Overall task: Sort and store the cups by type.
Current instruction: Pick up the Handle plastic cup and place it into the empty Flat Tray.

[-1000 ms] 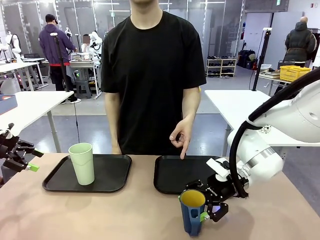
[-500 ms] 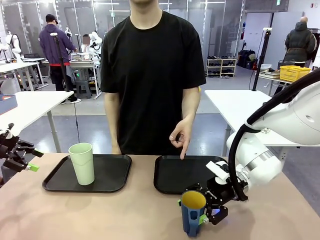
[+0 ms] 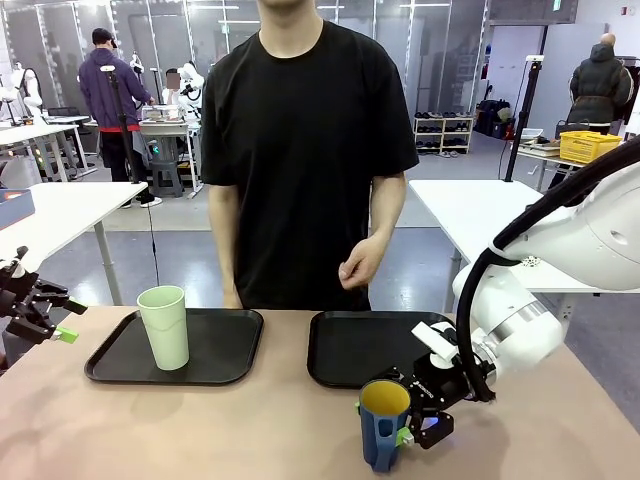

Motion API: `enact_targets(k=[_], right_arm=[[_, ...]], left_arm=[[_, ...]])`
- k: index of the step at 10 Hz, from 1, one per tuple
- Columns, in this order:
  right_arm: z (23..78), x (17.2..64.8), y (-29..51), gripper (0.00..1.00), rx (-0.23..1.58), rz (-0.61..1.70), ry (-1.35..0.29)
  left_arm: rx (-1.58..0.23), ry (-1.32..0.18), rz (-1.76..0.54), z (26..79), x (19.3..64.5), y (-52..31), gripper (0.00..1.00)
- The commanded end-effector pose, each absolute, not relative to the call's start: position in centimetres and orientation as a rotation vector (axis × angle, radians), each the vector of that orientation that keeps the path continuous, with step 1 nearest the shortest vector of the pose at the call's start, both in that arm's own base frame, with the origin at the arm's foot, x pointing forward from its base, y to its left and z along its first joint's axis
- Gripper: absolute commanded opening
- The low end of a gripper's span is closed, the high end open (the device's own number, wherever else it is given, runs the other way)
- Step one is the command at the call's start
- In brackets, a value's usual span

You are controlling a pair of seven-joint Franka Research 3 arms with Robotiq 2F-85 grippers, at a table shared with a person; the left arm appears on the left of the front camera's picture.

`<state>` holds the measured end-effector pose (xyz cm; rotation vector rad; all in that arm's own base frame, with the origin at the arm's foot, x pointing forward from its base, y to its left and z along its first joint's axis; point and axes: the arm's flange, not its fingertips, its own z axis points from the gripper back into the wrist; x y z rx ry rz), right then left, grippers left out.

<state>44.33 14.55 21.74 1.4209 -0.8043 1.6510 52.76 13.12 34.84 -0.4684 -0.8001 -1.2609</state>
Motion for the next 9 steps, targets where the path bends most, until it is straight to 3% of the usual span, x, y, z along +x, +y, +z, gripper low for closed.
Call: enact_targets(k=[1, 9], right_arm=[[20.8, 42.8, 13.7, 0.49, 1.379, 1.705, -0.871], [30.4, 43.4, 8.9, 0.49, 1.212, 1.639, -0.932]], left_arm=[[-0.478, -0.831, -1.273, 34.9, 53.1, 13.3, 1.0], [-0.478, -0.831, -1.273, 34.9, 53.1, 13.3, 1.0]])
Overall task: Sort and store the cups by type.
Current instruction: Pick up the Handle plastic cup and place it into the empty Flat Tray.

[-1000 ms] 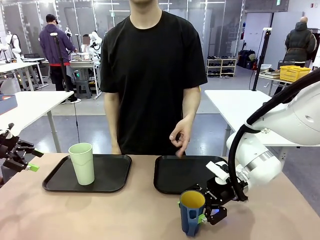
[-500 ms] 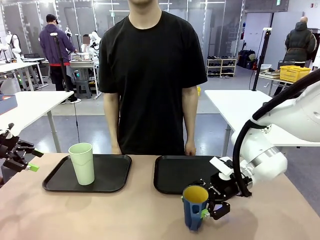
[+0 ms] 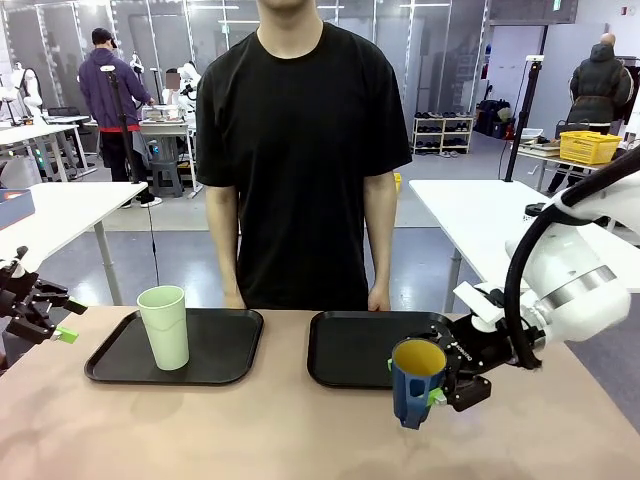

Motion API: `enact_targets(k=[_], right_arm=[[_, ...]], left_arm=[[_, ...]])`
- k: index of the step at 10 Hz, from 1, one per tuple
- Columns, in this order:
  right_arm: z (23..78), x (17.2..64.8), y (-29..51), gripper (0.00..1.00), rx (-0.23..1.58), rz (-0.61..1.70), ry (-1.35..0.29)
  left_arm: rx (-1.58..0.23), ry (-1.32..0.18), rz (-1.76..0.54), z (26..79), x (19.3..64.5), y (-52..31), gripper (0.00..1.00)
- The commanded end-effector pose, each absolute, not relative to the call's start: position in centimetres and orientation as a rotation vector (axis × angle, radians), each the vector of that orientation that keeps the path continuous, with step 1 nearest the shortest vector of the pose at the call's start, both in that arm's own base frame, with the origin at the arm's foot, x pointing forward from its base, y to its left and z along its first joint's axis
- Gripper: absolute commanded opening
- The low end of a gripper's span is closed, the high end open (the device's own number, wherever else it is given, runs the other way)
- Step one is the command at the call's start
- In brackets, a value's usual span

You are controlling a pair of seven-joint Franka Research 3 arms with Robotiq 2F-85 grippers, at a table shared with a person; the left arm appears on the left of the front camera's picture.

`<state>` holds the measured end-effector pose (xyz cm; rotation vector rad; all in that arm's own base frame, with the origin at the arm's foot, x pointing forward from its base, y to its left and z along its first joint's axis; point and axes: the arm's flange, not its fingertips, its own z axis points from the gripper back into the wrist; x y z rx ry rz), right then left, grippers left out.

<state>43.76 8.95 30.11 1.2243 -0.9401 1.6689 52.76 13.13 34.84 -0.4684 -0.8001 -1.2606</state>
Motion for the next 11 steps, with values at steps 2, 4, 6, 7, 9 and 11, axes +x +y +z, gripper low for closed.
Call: enact_targets(k=[2, 4, 6, 7, 9, 11], right_arm=[[31.3, 43.4, 8.7, 0.49, 1.15, 1.618, -0.962], [30.6, 43.9, 8.6, 0.49, 1.21, 1.672, -0.949], [30.6, 43.9, 8.6, 0.49, 1.21, 1.672, -0.949], [30.6, 43.8, 8.5, 0.79, 1.195, 1.667, -0.953], [30.2, 46.0, 7.9, 0.79, 1.21, 1.676, -0.952], [30.2, 48.9, 7.4, 0.79, 1.259, 1.672, -0.933]], left_arm=[[-0.478, -0.831, -1.273, 34.9, 53.1, 13.3, 1.0], [-0.478, -0.831, -1.273, 34.9, 53.1, 13.3, 1.0], [-0.478, -0.831, -1.273, 34.9, 53.1, 13.3, 1.0], [-0.478, -0.831, -1.273, 34.9, 53.1, 13.3, 1.0], [-0.478, -0.831, -1.273, 34.9, 53.1, 13.3, 1.0], [-0.478, -0.831, -1.273, 34.9, 53.1, 13.3, 1.0]])
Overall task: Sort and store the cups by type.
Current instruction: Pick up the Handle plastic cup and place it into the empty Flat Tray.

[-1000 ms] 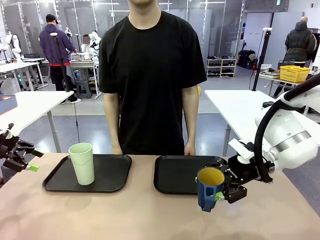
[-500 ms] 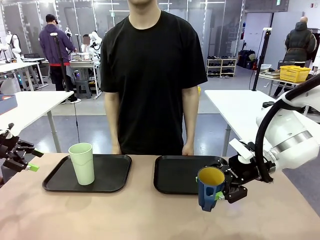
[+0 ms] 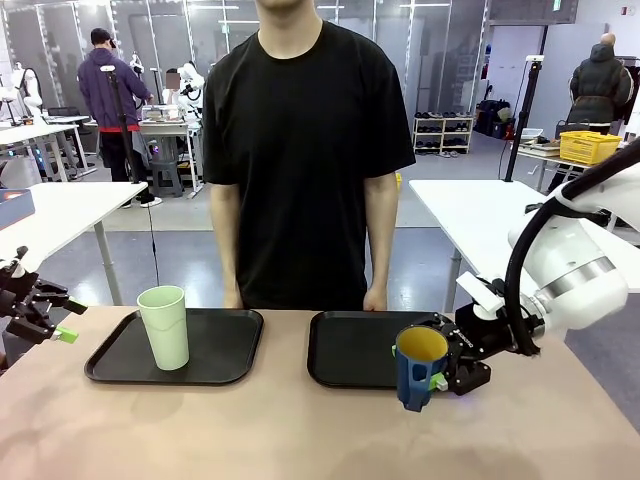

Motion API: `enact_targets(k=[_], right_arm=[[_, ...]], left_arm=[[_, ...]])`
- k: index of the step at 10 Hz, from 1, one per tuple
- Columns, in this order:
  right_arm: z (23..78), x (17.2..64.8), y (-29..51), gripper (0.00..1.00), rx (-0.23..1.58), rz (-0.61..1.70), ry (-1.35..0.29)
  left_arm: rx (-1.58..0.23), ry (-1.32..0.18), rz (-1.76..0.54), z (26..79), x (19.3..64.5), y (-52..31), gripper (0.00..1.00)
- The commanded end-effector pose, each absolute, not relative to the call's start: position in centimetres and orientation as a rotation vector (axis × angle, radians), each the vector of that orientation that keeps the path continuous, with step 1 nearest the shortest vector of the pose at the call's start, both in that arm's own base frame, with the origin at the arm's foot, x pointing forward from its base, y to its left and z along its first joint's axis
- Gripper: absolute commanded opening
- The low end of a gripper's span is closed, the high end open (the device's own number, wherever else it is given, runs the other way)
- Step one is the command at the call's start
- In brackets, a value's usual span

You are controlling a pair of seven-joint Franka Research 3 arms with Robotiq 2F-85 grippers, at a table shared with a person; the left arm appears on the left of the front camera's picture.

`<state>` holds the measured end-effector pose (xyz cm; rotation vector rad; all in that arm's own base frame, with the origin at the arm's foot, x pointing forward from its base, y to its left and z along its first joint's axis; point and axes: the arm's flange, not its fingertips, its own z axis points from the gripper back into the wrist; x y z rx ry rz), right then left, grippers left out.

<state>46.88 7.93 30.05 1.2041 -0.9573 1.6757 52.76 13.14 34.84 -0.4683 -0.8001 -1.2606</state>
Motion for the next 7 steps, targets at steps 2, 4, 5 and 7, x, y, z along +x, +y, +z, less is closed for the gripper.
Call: enact_targets(k=[2, 4, 5, 7], right_arm=[[30.3, 51.7, 6.8, 0.79, 1.274, 1.654, -0.933], [30.4, 54.4, 6.3, 0.79, 1.297, 1.605, -0.924], [30.3, 55.7, 6.1, 0.79, 1.293, 1.591, -0.93], [30.2, 57.5, 6.0, 0.79, 1.265, 1.571, -0.912]], left_arm=[[-0.478, -0.831, -1.273, 34.9, 53.1, 13.3, 1.0], [-0.478, -0.831, -1.273, 34.9, 53.1, 13.3, 1.0], [-0.478, -0.831, -1.273, 34.9, 53.1, 13.3, 1.0], [-0.478, -0.831, -1.273, 34.9, 53.1, 13.3, 1.0]])
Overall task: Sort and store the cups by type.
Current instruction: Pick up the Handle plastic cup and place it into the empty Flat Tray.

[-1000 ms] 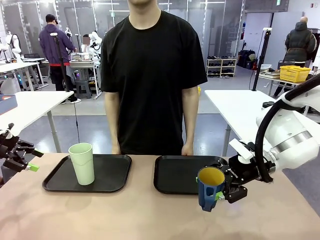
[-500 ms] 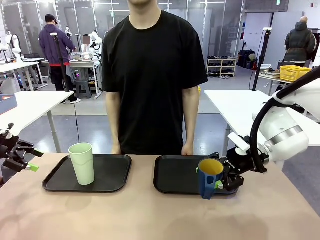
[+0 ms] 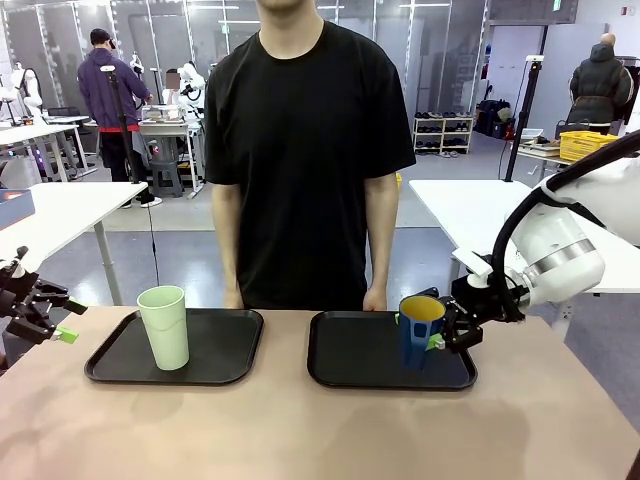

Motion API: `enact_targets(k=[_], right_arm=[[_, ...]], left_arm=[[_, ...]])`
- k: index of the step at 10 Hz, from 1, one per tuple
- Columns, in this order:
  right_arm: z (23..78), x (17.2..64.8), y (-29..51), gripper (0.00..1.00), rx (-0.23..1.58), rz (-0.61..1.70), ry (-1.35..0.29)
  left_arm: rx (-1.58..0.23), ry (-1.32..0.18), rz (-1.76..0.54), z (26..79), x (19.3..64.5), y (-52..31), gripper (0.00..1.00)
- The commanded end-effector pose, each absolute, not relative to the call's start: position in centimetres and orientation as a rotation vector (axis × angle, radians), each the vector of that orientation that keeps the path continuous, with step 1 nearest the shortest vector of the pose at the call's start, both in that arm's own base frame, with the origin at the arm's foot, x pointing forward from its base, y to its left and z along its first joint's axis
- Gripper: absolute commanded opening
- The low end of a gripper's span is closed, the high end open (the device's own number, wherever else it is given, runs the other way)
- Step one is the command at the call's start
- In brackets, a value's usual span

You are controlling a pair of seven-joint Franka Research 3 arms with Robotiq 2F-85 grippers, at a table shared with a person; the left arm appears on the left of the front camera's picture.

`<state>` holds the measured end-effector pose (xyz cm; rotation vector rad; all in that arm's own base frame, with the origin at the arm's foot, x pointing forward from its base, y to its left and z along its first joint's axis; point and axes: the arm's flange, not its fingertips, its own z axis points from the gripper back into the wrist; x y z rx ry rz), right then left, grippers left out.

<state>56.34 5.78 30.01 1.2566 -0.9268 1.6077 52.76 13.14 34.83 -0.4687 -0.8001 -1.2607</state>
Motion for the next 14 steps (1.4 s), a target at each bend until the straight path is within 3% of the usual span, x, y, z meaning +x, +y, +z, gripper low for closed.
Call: enact_targets(k=[1, 14], right_arm=[[30.1, 58.2, 6.2, 0.79, 1.267, 1.565, -0.91], [25.6, 64.7, 8.2, 0.79, 1.202, 1.489, -0.891]], left_arm=[[-0.478, -0.831, -1.273, 34.9, 53.1, 13.3, 1.0], [-0.478, -0.831, -1.273, 34.9, 53.1, 13.3, 1.0]])
